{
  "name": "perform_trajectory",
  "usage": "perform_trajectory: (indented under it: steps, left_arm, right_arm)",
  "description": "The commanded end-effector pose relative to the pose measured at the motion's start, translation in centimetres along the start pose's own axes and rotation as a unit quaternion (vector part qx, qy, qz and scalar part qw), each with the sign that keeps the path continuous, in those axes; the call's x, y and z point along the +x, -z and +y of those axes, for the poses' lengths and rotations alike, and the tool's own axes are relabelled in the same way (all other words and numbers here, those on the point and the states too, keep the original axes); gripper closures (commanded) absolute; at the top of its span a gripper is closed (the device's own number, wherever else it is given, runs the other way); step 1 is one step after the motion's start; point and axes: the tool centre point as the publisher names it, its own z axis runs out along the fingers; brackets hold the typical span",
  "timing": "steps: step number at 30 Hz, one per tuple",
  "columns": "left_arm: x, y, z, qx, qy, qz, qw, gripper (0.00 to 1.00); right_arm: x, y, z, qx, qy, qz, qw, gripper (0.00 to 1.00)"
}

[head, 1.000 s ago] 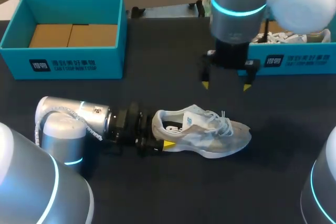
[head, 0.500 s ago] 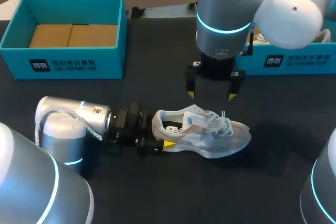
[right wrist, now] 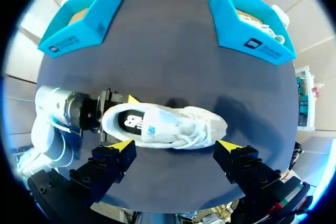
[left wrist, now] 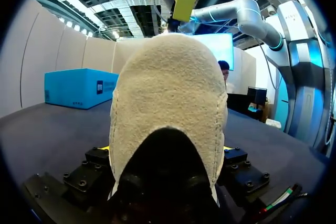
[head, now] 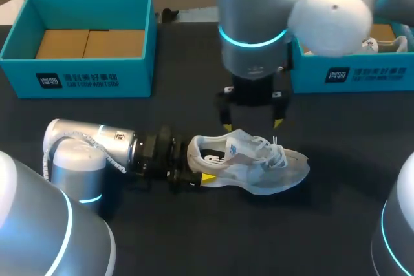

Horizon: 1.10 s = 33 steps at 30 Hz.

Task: Take the shoe out of the shoebox, open the shoe tongue, remove and reinsert the insole, then place the shoe into the shoebox

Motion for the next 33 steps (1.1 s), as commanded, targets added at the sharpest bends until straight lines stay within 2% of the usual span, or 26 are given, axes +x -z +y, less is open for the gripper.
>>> perform_trajectory:
  steps: [1,11,15,21,25,33]
  left_arm:
    - [0.1,-0.1,0.0,0.000,0.000,-0.001,1.000,1.00]
    - [0.1,-0.1,0.0,0.000,0.000,-0.001,1.000,1.00]
    - [0.1,-0.1,0.0,0.000,0.000,-0.001,1.000,1.00]
    - [0.1,-0.1,0.0,0.000,0.000,-0.001,1.000,1.00]
    - [0.1,-0.1,0.0,0.000,0.000,-0.001,1.000,1.00]
    - [0.1,-0.1,0.0,0.000,0.000,-0.001,1.000,1.00]
  right_arm:
    - [3.2,-1.6,0.2,0.033,-0.008,-0.034,0.999,0.00]
    - [3.2,-1.6,0.2,0.033,-0.008,-0.034,0.999,0.00]
    - [3.8,-2.7,-0.3,0.035,-0.051,-0.057,0.996,0.00]
    - [3.9,-3.6,-0.7,0.026,-0.081,-0.051,0.995,0.00]
    - [4.4,-4.3,-0.5,0.025,-0.086,-0.070,0.994,0.00]
    - [4.1,-5.6,-0.3,0.016,-0.107,-0.092,0.990,0.00]
